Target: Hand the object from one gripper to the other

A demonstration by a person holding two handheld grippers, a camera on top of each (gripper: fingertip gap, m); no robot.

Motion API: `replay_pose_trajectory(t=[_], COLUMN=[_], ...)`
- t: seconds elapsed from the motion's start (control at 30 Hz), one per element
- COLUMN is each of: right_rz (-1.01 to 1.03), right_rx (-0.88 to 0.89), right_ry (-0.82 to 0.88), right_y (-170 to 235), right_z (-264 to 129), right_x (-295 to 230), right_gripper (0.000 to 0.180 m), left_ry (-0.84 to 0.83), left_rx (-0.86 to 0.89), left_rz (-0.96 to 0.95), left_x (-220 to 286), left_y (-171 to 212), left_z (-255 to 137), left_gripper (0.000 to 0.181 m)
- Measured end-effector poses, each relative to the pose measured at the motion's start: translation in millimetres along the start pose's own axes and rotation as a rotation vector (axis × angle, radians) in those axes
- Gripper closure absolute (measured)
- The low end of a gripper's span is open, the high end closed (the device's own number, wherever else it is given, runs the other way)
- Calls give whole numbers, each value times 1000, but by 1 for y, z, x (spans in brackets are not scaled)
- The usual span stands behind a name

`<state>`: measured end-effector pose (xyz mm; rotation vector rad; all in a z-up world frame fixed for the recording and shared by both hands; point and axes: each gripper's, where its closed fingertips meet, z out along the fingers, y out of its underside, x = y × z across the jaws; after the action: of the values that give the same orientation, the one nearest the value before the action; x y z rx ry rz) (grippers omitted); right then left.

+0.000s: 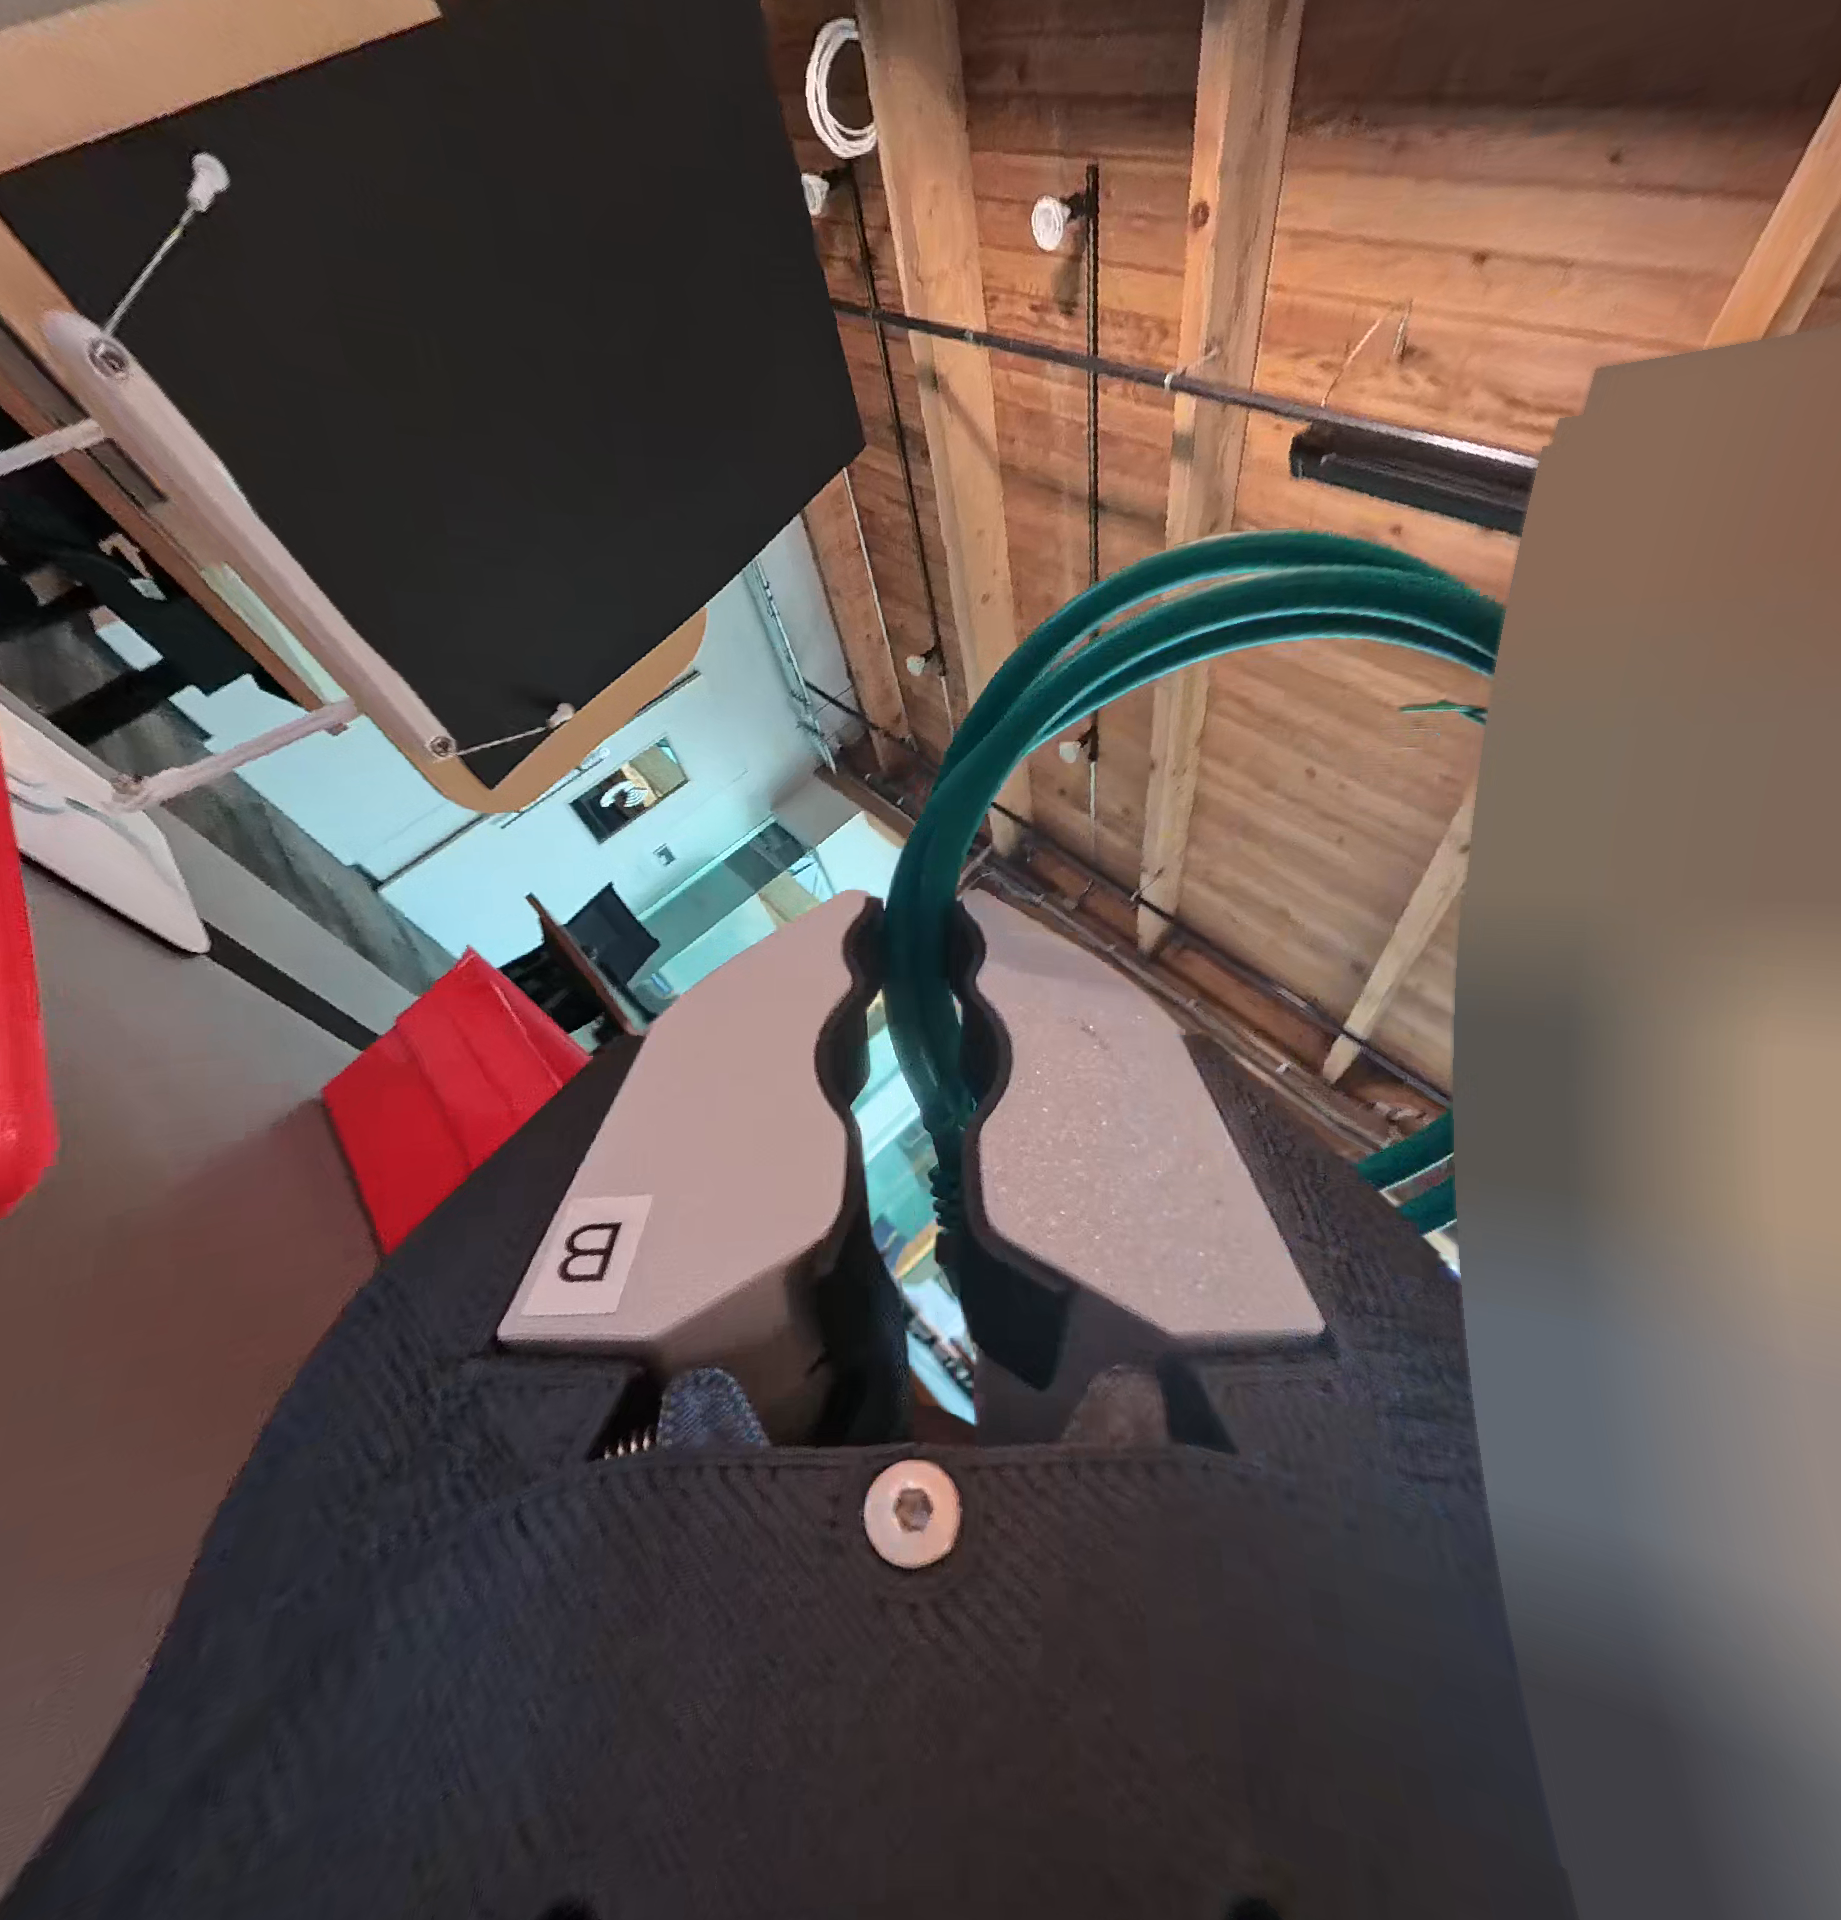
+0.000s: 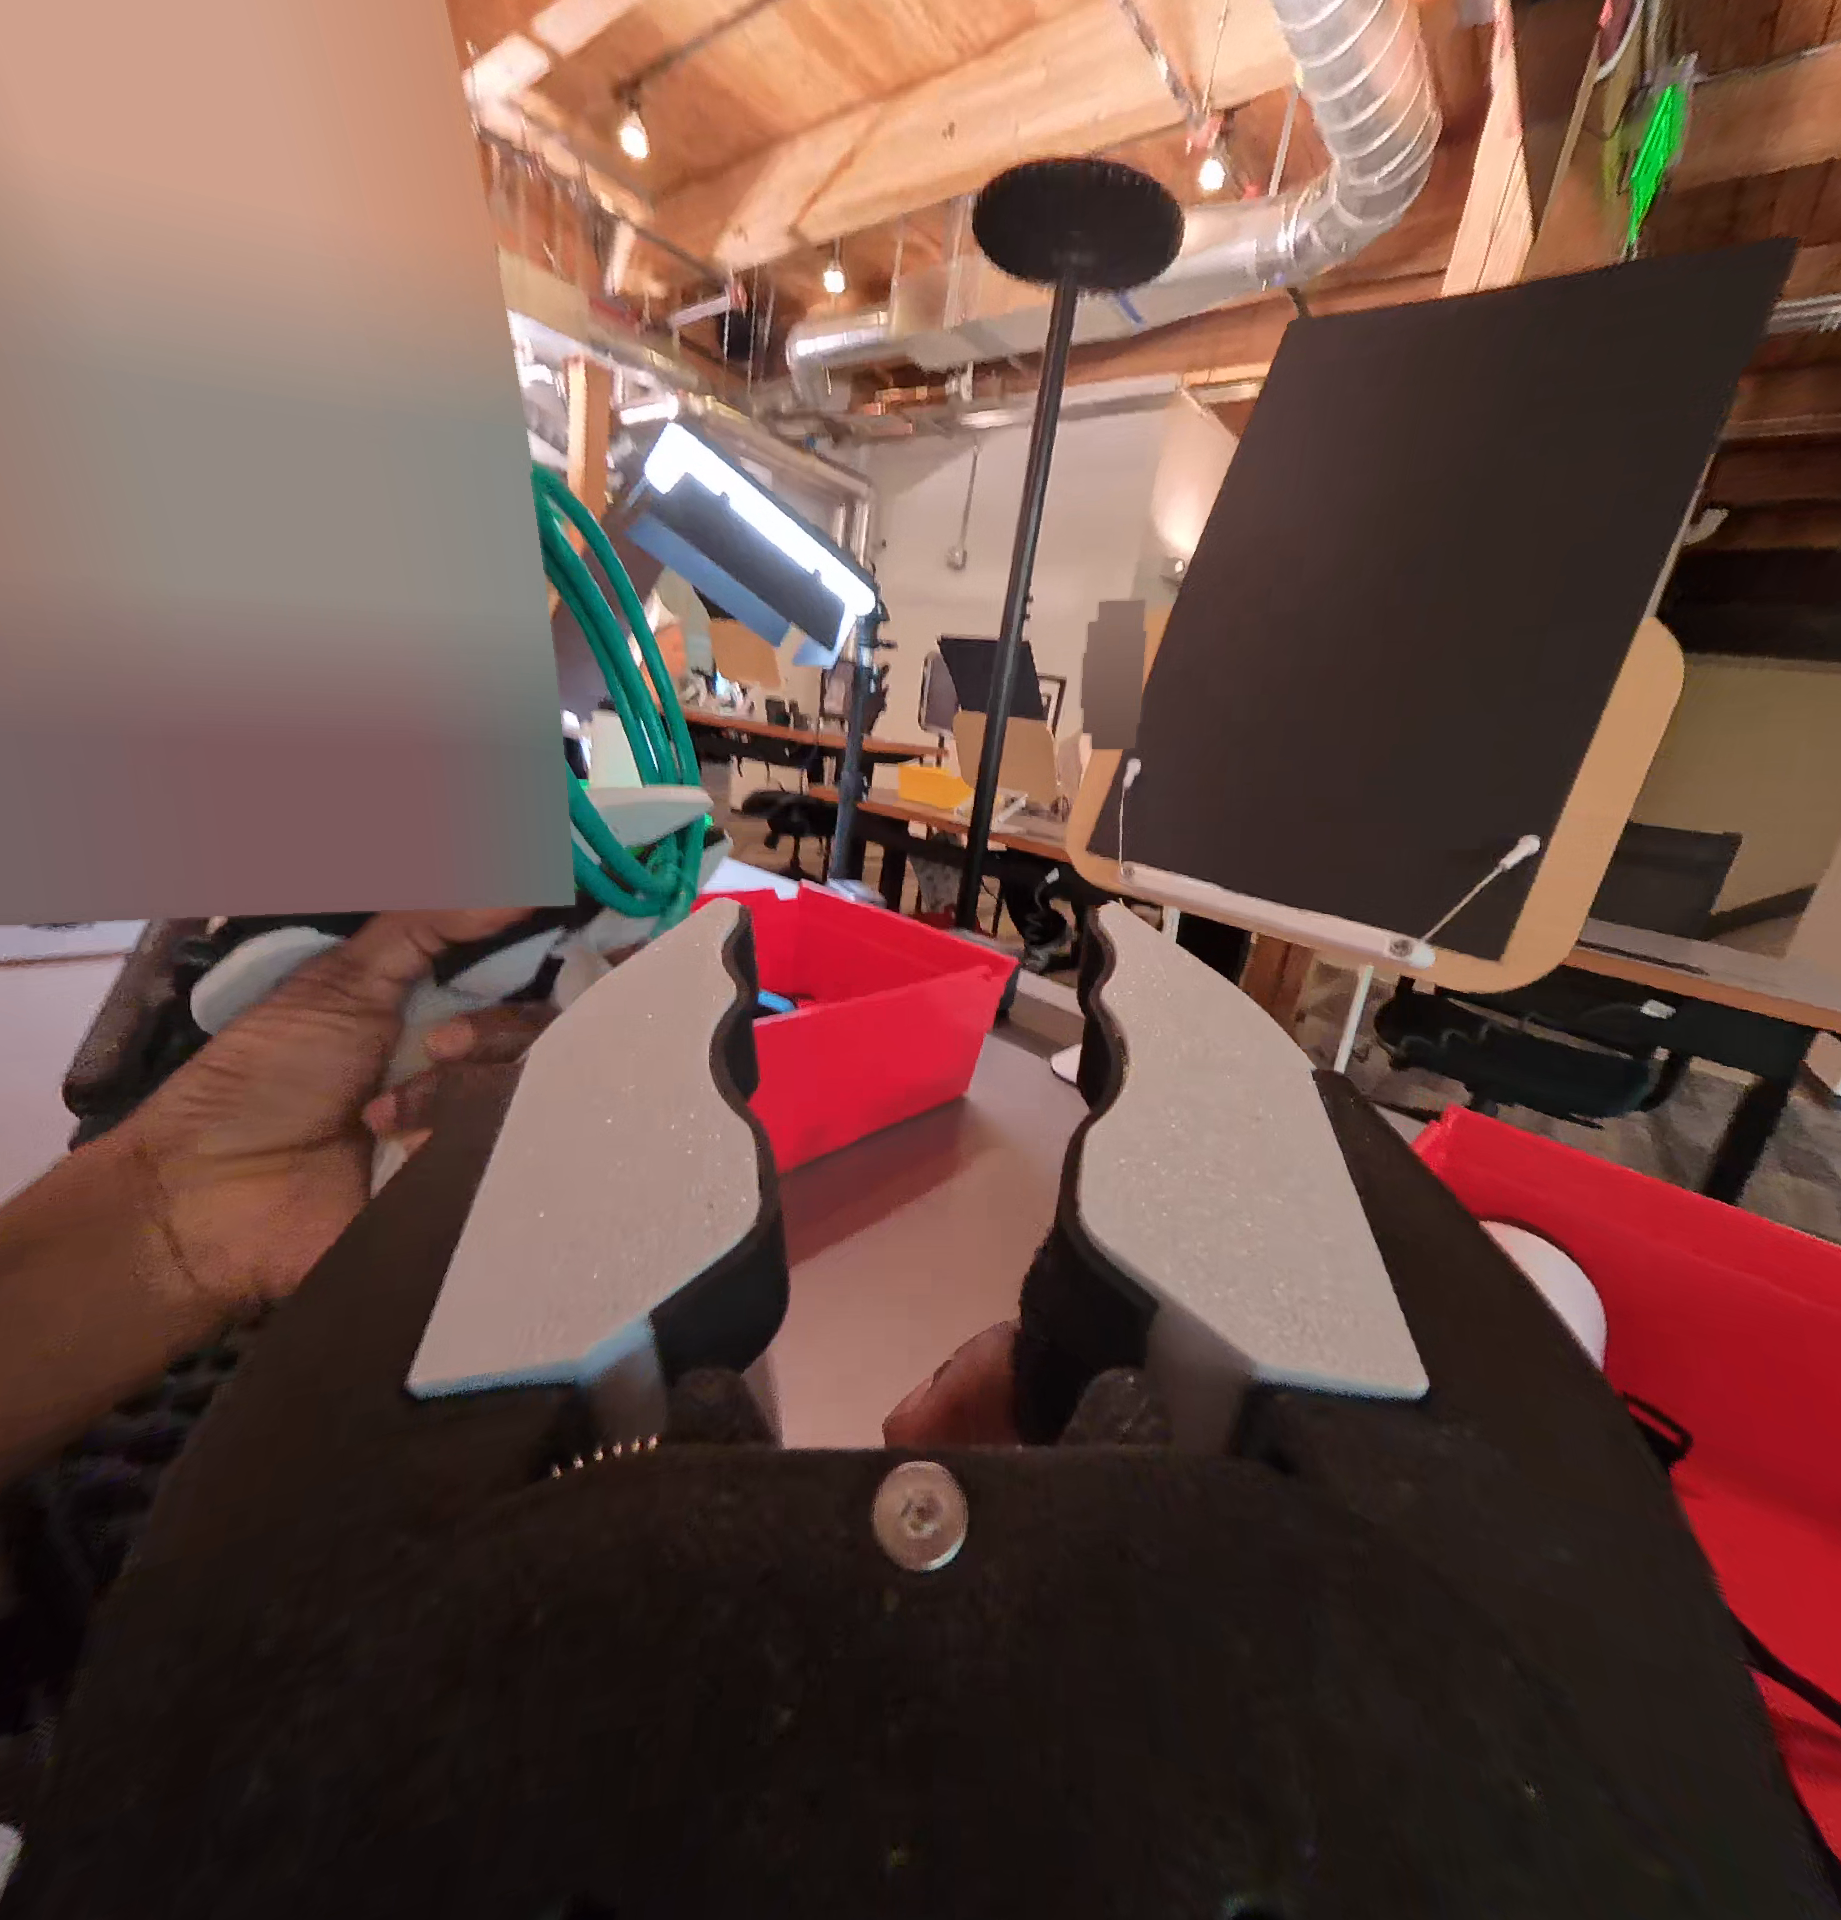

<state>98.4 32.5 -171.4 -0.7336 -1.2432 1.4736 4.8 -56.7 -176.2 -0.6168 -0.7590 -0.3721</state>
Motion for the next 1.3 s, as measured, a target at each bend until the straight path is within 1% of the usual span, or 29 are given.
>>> replay_pose_trajectory(t=[0.1,0.17,0.33,0.4,0.47,0.57,0.7,0.73,0.77,0.8,0.87,0.93,1.0,1.03,1.1,1.17,1.23,1.3], right_rz=[-24,-27,-57,-103,-153,-252,-404,-424,-434,-433,-420,-417,-421,-421,-426,-433,-440,-439], right_rx=[-73,-82,-55,-24,7,6,-9,-13,-11,-9,-13,-22,-47,-60,-119,-243,-388,-532], right_ry=[-7,-15,-32,-39,-48,-58,7,25,50,72,102,146,190,211,236,243,243,222], right_y=[13,15,11,7,2,5,8,8,7,6,2,-3,-6,-8,-5,7,24,44], right_z=[5,7,10,11,12,17,23,23,22,21,17,12,5,2,-4,-8,-11,-15], right_x=[-3,-6,-19,-26,-37,-55,-57,-56,-52,-48,-37,-21,-3,6,22,36,46,50], right_gripper=[115,113,114,115,120,124,148,156,170,173,174,174,174,174,174,174,174,174], left_ry=[2,-2,-29,-49,-61,-66,-59,-56,-53,-50,-3,49,51,45,17,6,13,44], left_rx=[21,28,29,23,20,11,-15,-26,-37,-52,-93,-154,-207,-219,-224,-213,-200,-207], left_rz=[-67,-101,-159,-173,-180,-170,-160,-155,-147,-136,-80,58,252,364,633,941,1260,1567], left_x=[-2,-5,-12,-15,-17,-15,-12,-11,-10,-9,-4,3,5,5,5,13,26,37], left_y=[3,7,21,27,31,36,47,51,54,58,63,66,65,62,53,45,43,50], left_z=[-1,-2,-2,-2,-3,-2,-2,-2,-1,-1,2,5,7,7,7,6,5,4], left_gripper=[168,168,168,168,168,168,168,168,168,168,161,154,135,126,117,112,112,115])
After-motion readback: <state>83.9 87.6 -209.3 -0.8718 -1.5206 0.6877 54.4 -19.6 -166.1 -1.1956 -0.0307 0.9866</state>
